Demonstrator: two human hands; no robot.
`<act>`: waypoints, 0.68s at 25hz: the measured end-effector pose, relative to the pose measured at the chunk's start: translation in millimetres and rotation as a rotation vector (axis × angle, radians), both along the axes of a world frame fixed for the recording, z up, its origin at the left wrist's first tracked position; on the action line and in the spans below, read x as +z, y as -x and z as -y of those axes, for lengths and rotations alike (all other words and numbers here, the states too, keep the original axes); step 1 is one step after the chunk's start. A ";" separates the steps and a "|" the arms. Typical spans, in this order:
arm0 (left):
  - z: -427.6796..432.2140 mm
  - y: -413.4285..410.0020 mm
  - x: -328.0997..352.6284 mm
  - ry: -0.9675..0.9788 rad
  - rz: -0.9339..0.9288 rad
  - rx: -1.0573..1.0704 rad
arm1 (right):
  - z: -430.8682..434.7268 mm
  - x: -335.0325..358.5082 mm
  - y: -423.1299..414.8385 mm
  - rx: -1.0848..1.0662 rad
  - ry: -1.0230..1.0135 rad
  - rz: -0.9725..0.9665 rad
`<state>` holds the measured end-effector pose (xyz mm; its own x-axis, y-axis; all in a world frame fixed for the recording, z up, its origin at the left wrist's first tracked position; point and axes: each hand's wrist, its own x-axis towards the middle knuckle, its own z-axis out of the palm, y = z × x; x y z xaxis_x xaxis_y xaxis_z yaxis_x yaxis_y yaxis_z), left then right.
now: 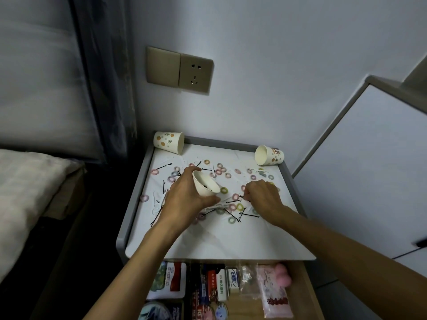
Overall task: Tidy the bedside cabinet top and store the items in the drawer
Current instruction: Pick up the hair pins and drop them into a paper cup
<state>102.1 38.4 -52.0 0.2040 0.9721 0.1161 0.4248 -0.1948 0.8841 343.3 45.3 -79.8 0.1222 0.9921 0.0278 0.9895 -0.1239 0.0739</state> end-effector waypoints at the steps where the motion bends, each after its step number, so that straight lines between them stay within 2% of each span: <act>1: 0.5 0.2 0.2 0.000 -0.002 0.000 | 0.3 -1.2 0.6 0.018 -0.009 0.024; 3: 1.4 1.3 0.5 -0.001 0.002 0.002 | 1.3 -5.0 -0.8 0.008 -0.047 0.007; 8: 0.9 4.0 1.6 0.004 0.040 -0.007 | 7.6 -16.5 -6.6 -0.145 -0.105 -0.222; 10: 1.5 3.3 1.8 0.003 0.040 -0.010 | 7.6 -16.8 -6.6 -0.138 -0.111 -0.265; 14: 2.6 2.5 2.4 0.011 0.017 -0.016 | 11.8 -21.9 -2.7 0.025 -0.107 -0.065; 16: 2.2 2.9 2.5 0.016 0.032 -0.016 | 13.6 -19.8 -3.0 0.038 -0.098 -0.050; 17: 1.9 3.3 2.5 0.019 0.048 -0.015 | 12.4 -15.6 -3.5 0.021 -0.103 -0.105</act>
<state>98.9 36.5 -49.5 0.2135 0.9710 0.1080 0.3793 -0.1843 0.9067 346.9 32.9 -95.4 0.1089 0.9871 0.1178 0.9936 -0.1047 -0.0419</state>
